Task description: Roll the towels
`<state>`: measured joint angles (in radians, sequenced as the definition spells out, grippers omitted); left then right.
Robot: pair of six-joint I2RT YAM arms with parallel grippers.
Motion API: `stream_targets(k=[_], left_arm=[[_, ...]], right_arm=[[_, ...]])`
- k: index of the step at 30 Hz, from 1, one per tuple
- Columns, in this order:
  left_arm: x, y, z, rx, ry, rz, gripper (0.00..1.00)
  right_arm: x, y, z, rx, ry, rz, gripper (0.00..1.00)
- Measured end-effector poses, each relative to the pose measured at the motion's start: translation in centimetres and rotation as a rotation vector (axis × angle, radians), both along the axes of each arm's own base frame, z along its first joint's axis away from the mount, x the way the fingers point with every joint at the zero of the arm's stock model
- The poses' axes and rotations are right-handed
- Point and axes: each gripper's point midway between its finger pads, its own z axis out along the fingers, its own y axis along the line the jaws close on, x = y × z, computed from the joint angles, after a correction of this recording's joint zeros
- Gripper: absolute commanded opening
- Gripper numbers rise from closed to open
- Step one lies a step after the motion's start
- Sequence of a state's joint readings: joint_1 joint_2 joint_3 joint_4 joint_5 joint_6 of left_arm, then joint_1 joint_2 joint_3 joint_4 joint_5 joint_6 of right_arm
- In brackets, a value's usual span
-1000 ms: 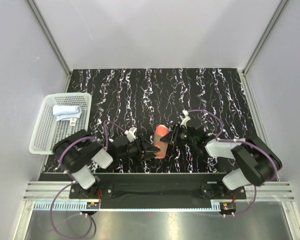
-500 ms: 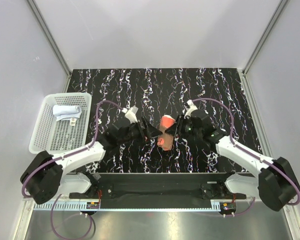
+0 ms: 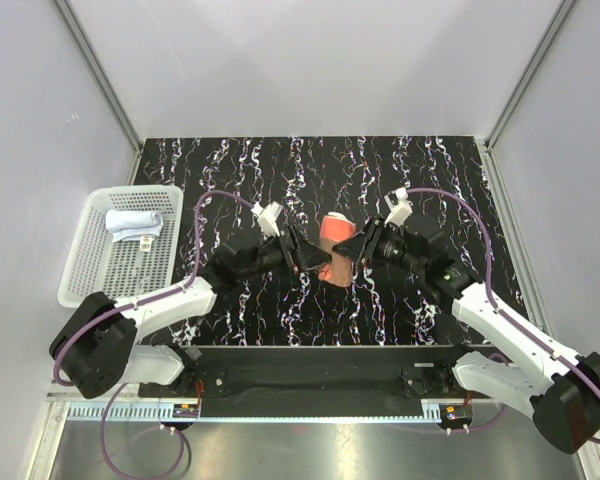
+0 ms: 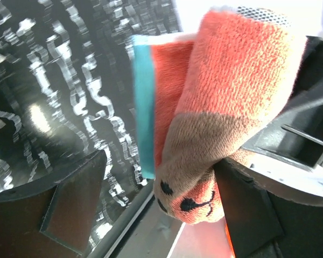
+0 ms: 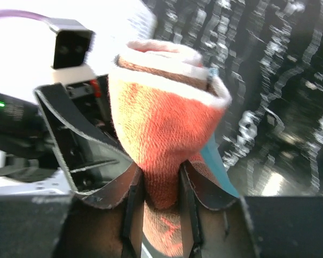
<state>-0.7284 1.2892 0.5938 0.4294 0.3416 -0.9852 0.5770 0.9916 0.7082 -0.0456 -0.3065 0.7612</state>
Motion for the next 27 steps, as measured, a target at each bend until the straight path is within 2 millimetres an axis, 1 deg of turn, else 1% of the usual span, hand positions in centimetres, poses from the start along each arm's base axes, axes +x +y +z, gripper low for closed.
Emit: stream_targets(k=[5,7,8,10,12,13,15,16,19,20,22,23,24,25,26,27], left_arm=[[-0.3,-0.4,3.0,-0.132,-0.074,-0.061,0.89],[-0.6,-0.5,4.6,-0.193,-0.107,-0.088,0.89],[-0.8,-0.5,5.5,-0.226,-0.129,-0.103,0.89],[-1.3,-0.6,7.4,-0.292,-0.173,-0.133,0.87],[-1.9,-0.7,9.3,-0.351,-0.219,-0.167,0.78],[-2.2,-0.7,10.0,-0.373,-0.237,-0.18,0.67],[-2.9,-0.6,11.0,-0.403,-0.264,-0.206,0.54],[-3.2,-0.6,11.4,-0.409,-0.273,-0.213,0.42],[-3.7,-0.4,11.6,-0.394,-0.281,-0.222,0.29],[-3.8,-0.3,11.6,-0.378,-0.281,-0.22,0.27],[-3.9,-0.2,11.4,-0.335,-0.275,-0.21,0.19],[-3.9,-0.2,11.2,-0.309,-0.267,-0.204,0.12],[-4.0,-0.1,10.9,-0.283,-0.259,-0.199,0.08],[-4.2,0.0,10.6,-0.259,-0.249,-0.196,0.04],[-4.3,0.1,10.4,-0.242,-0.243,-0.192,0.0],[-4.3,0.3,10.2,-0.221,-0.239,-0.182,0.0]], right_arm=[[-0.1,1.1,2.9,0.152,-0.026,0.035,0.21],[-0.3,1.6,4.3,0.215,-0.038,0.06,0.21],[-0.5,1.9,5.3,0.256,-0.049,0.082,0.21],[-1.0,2.4,7.0,0.321,-0.069,0.123,0.21],[-1.6,2.9,8.6,0.387,-0.083,0.175,0.21],[-1.9,3.2,9.2,0.415,-0.088,0.2,0.21],[-2.3,3.5,9.7,0.447,-0.088,0.233,0.21],[-2.4,3.6,9.7,0.456,-0.08,0.242,0.21],[-2.5,3.6,9.5,0.458,-0.074,0.244,0.21],[-2.5,3.5,9.5,0.455,-0.075,0.244,0.21],[-2.6,3.4,9.2,0.433,-0.076,0.235,0.22],[-2.7,3.2,9.0,0.414,-0.077,0.23,0.26],[-2.8,3.1,8.7,0.387,-0.079,0.221,0.29],[-3.0,2.9,8.4,0.356,-0.073,0.213,0.36],[-3.1,2.8,8.3,0.325,-0.07,0.203,0.55],[-3.1,2.8,8.2,0.295,-0.067,0.193,0.65]])
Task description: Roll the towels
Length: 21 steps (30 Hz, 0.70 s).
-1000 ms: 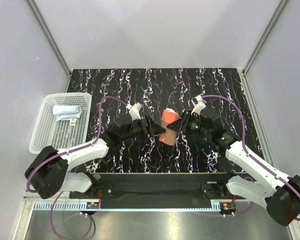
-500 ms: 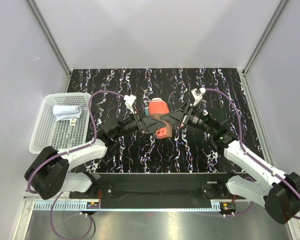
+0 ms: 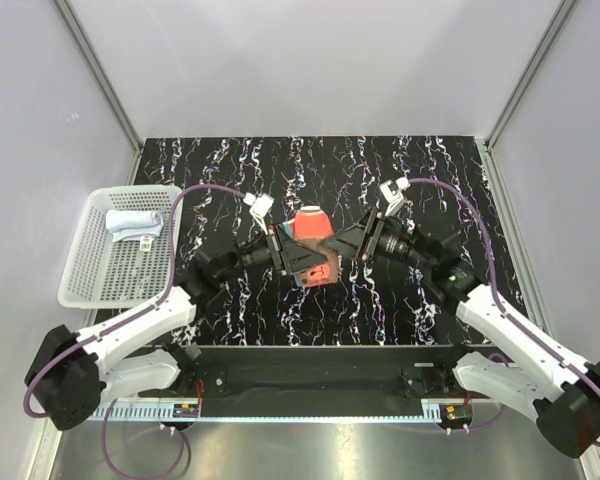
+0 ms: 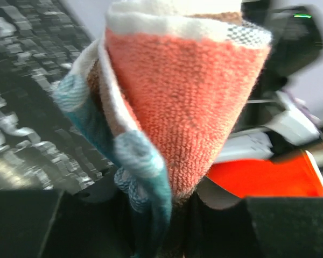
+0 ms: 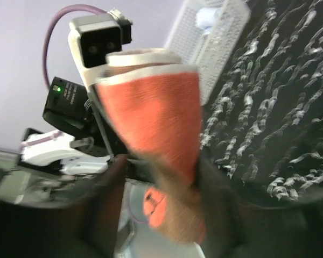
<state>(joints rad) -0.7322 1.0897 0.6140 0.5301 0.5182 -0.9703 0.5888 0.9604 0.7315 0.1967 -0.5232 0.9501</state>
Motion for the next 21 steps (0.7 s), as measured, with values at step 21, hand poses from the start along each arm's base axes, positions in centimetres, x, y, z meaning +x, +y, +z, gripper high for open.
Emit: stream_targets(k=[21], left_arm=[[13.2,29.4,-8.4,0.229,0.355,0.963,0.0]], right_arm=[[2.2,-4.6,-0.4,-0.308,-0.004,-0.262,0.85]])
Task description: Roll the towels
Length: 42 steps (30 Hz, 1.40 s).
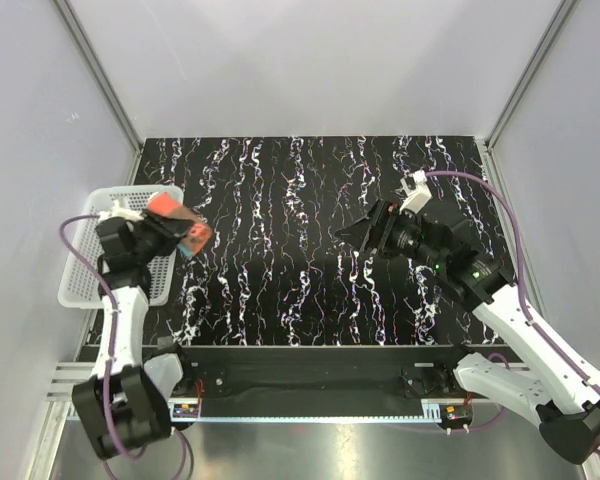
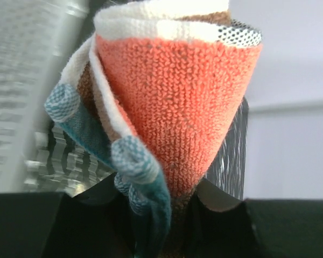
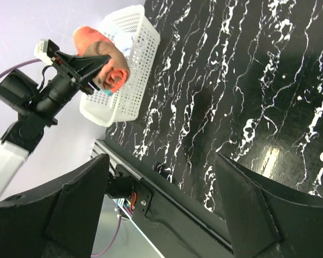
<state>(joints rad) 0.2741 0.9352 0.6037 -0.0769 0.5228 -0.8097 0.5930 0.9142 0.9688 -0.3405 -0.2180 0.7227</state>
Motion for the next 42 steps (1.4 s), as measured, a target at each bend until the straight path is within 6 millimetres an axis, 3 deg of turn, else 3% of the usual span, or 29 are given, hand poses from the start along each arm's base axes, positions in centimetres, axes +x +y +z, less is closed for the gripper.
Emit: stream_targets(k=[4,14,17,23,28,32,36,42], left_arm=[[0.6,5.9,-3.1,-0.063,0.104,0.165,0.0],[0.4,14.5,-5.5,-0.118,0.136,0.474,0.0],[0.9,15.8,-6.6,-0.123,0.133,0.538,0.0],[0.7,17.1,-10.8,-0.162,0.173,0.643,0.0],[1.6,18.5,-11.0,-0.17,0.102,0.695,0.05],[2.9,19.4,-11.8,-0.195,0.065,0.711,0.17],[3.6,19.9,-13.9,-0.235,0.099,0.723,0.3],[5.6,20.7,-14.3,-0.248,0.052,0.705,0.49]], right_arm=[[-0.1,0.1,-0.4,-0.001,0.013,0.005,0.85],[0.5,1.2,-2.0,-0.01,0.06,0.032,0.84],[1.0,1.7,-2.8,-0.015,0.082,0.042,0.84],[1.2,2.6,-4.0,-0.025,0.114,0.079,0.84],[1.2,3.0,-4.8,-0.045,0.131,0.104,0.84],[1.3,3.2,-5.1,-0.056,0.134,0.119,0.85],[1.5,3.5,-5.8,-0.069,0.144,0.131,0.84],[2.1,4.1,-7.1,-0.082,0.172,0.145,0.84]])
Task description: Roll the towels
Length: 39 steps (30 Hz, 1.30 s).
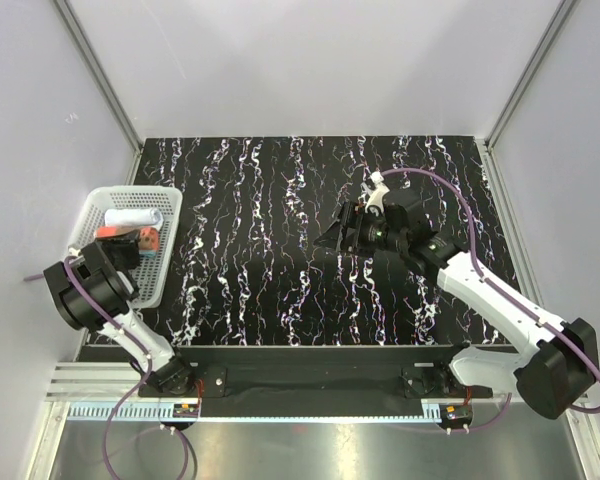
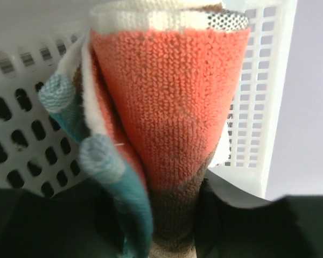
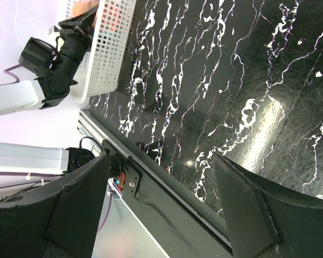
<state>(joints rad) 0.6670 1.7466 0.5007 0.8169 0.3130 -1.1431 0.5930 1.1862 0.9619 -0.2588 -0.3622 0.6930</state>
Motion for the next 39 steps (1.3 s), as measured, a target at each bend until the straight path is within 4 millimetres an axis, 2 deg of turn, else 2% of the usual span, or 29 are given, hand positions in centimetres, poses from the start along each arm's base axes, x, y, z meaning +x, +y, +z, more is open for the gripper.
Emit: stream_targets(k=[3,6,14,15,16,18,22,30,39], left_arm=[[0.8,-0.4,-0.4,-0.007,-0.01,-0.025,0.59],[1.3,-0.9,-0.2,-0.009,-0.025,-0.045,0.63],[1.1,-1.3,0.4,-0.02,-0.017,-0.055,0.75],[1.0,-1.4,0.6,-0.017,-0.014,-0.057,0.83],[0.9,-1.4,0.9,-0.009,-0.011,-0.059,0.86],[0.7,-1.5,1.5,-0.001,-0.004,-0.058,0.98],[-0.2,-1.6,2.1,0.014,0.042,-0.046,0.99],[-3.0,-1.7,1.8,0.019,0.214,-0.01,0.99],[-5.6,-1.6,0.3,-0.029,0.368,-0.015,0.99]], right_arm=[[0.1,0.1,-0.3,-0.004,0.007,0.002,0.85],[0.1,0.2,0.0,-0.001,0.003,0.006,0.85],[0.2,0.2,0.6,0.006,-0.014,0.009,0.85],[0.2,0.2,0.7,0.007,-0.015,0.008,0.85],[0.2,0.2,0.8,0.008,-0.017,0.008,0.85],[0.1,0.2,1.1,0.012,-0.024,0.009,0.85],[-0.2,-0.1,2.0,0.027,-0.048,0.008,0.86],[-1.1,-0.7,3.5,0.046,-0.076,0.008,0.86],[-2.0,-1.3,5.1,0.072,-0.116,0.008,0.88]])
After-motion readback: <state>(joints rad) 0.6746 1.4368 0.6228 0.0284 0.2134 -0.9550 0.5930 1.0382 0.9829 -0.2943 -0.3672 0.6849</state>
